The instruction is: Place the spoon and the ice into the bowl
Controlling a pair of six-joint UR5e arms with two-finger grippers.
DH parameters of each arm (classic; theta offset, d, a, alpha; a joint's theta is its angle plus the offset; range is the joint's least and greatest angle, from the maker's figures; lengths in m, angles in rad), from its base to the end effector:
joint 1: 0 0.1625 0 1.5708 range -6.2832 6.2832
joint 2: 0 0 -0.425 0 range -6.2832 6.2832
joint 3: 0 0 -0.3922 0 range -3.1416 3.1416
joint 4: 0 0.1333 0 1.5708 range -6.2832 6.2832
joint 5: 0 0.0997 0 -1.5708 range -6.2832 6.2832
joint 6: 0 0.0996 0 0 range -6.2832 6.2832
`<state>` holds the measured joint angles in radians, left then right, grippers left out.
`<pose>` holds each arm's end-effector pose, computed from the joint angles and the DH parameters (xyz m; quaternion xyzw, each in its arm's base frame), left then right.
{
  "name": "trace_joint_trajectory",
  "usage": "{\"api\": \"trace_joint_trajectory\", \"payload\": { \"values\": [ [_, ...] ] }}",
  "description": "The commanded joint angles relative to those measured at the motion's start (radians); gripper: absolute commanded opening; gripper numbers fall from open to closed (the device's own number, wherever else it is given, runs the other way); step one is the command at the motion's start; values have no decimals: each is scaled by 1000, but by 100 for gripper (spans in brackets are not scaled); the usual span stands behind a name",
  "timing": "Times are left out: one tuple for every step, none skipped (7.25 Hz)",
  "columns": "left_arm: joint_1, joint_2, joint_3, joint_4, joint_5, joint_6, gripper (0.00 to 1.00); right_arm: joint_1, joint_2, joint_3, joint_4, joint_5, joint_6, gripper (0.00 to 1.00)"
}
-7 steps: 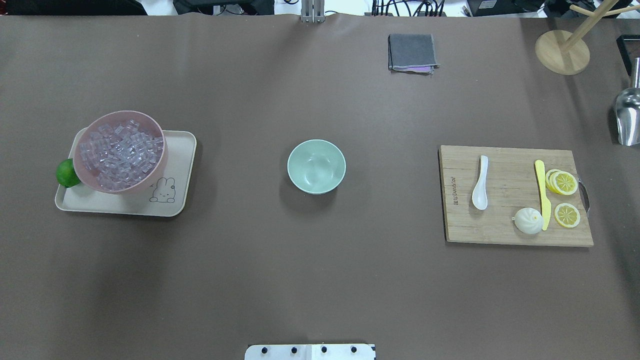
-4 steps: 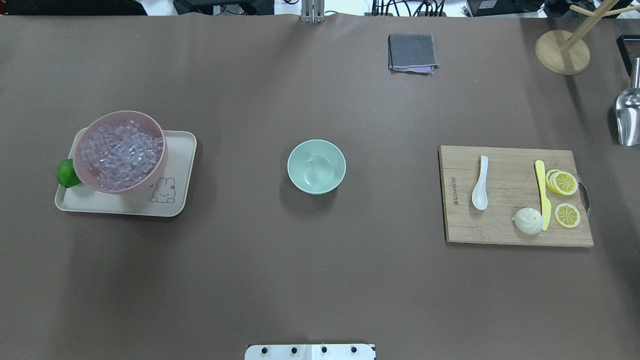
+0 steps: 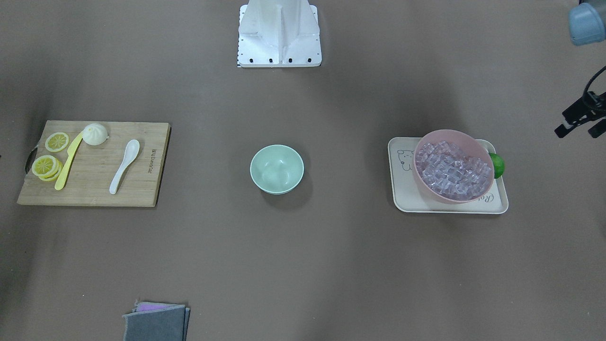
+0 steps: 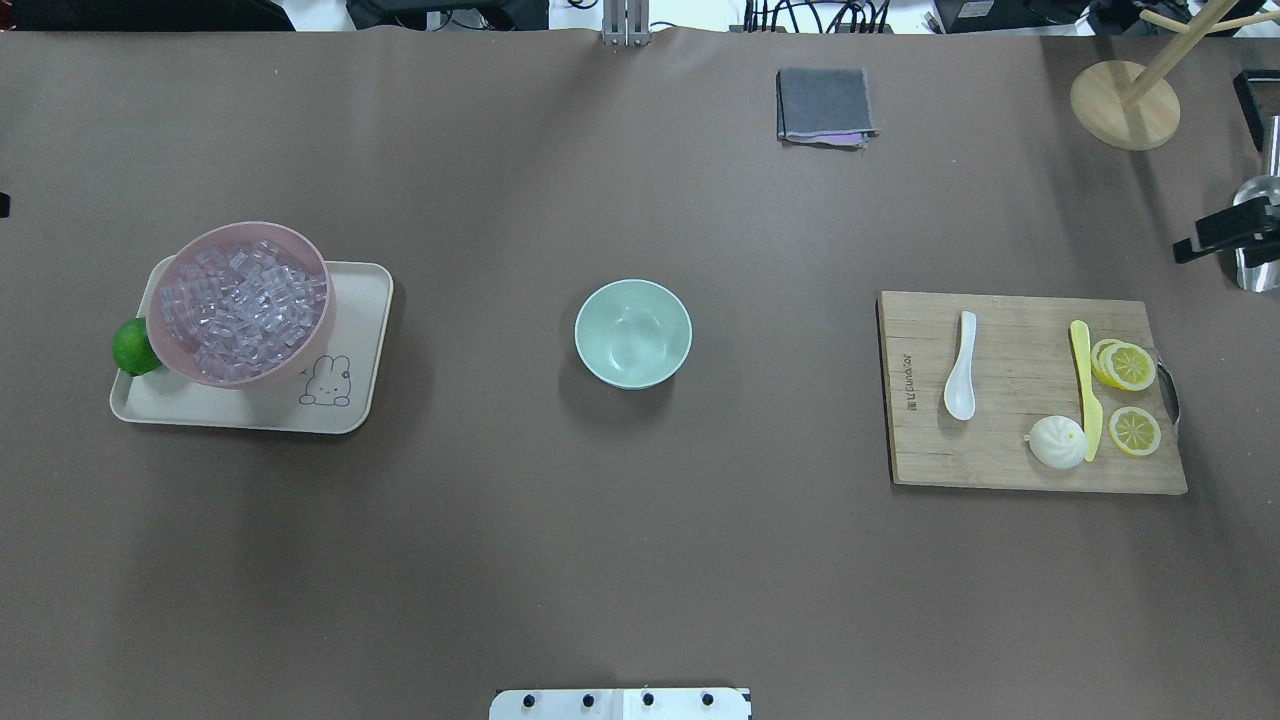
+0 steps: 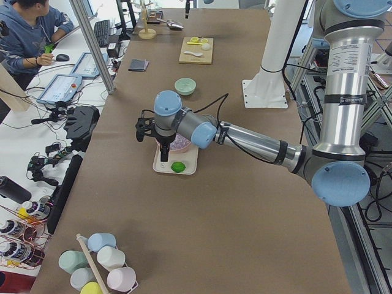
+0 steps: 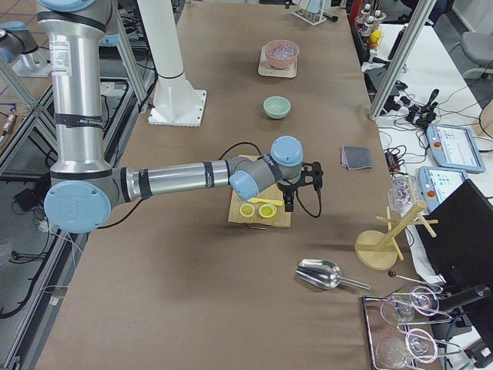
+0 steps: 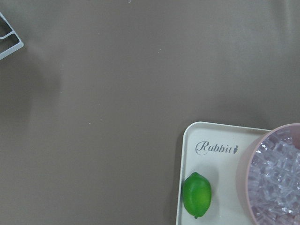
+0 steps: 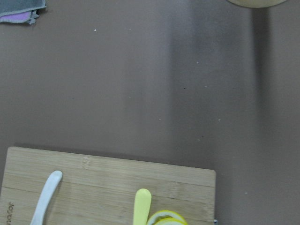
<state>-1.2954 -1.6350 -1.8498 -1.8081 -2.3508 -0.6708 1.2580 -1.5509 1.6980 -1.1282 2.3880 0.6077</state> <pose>0.0802 -0.5164 0.4592 0.0696 0.4449 -0.0674 0.8903 -0.1014 -0.5108 0.5311 0.0701 -0.4591 0.0148 0.8855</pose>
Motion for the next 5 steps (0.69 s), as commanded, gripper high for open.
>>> {"api": "trace_joint_trajectory", "payload": {
  "values": [
    [112,-57,4,6,86,-65,93,-98,46,5,1,-55,107,96],
    [126,-66,3,7,88,-90,92,-130,58,5,1,-72,141,94],
    [140,-78,3,7,88,-105,92,-168,75,5,1,-99,185,94],
    [163,-95,3,7,88,-142,92,-207,83,5,1,-113,219,92],
    [191,-114,6,7,88,-182,92,-236,86,5,2,-116,249,91]
  ]
}}
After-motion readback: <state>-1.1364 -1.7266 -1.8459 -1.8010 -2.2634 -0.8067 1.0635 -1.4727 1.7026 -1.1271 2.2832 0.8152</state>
